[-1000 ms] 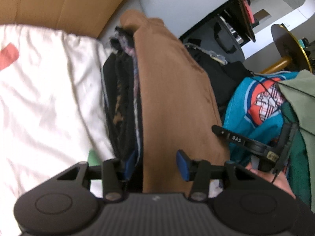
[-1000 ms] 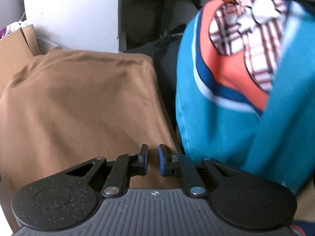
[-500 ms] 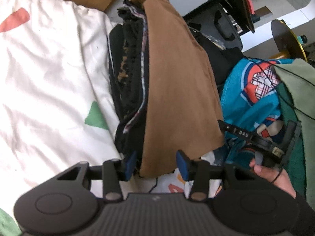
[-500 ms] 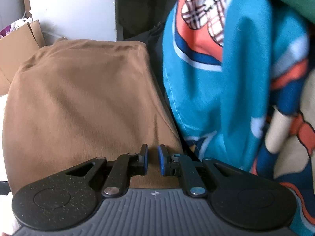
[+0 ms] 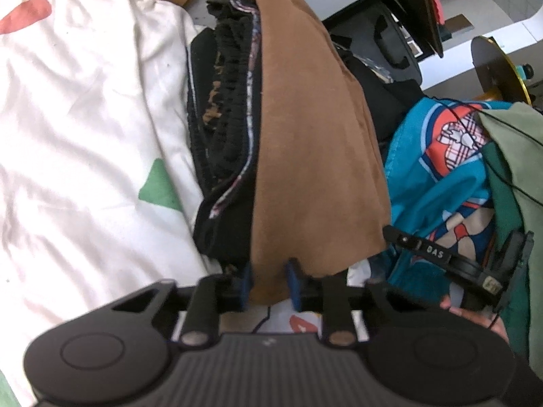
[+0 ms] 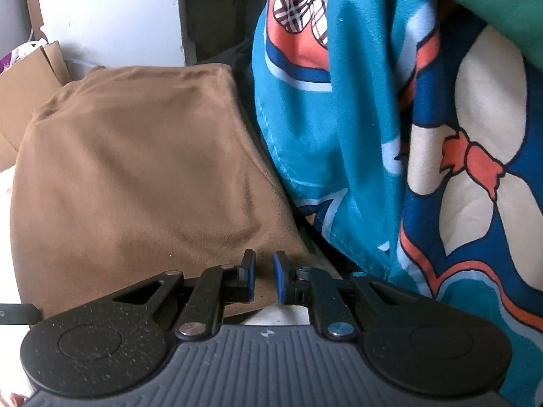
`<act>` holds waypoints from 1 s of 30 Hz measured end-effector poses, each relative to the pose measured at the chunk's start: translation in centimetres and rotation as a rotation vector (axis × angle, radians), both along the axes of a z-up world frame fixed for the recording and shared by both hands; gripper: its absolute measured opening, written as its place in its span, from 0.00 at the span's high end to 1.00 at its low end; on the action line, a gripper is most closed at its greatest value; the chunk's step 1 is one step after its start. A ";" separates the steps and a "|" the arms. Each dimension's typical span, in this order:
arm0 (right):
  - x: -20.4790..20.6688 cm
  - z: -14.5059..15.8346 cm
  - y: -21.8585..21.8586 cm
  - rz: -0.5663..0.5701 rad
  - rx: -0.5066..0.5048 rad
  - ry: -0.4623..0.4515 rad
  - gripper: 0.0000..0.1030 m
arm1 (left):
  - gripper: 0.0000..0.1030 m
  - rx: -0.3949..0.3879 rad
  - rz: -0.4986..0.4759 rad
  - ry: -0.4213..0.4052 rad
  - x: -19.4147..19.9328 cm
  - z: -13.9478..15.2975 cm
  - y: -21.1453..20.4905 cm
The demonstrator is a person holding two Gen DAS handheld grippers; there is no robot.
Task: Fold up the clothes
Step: 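Open both grippers and release the brown cloth on the pile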
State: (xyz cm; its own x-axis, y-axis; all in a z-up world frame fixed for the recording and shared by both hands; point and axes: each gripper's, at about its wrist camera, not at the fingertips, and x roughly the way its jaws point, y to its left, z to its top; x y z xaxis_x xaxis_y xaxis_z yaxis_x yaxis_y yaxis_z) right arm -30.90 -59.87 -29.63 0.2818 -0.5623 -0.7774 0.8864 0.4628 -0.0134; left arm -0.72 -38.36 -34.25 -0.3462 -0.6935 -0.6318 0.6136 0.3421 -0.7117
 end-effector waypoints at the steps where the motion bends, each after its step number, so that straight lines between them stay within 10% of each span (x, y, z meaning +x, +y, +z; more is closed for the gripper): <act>1: 0.1 -0.1 -0.1 0.003 -0.001 0.002 0.83 | 0.92 -0.004 0.005 0.003 0.1 0.0 0.1; 19: -0.4 -2.2 0.9 -0.013 0.060 -0.003 0.83 | 0.94 0.007 -0.003 -0.038 1.5 0.9 1.2; 30: -0.4 -1.5 2.2 -0.143 0.136 -0.119 0.58 | 0.53 0.125 0.015 -0.139 2.0 5.1 1.8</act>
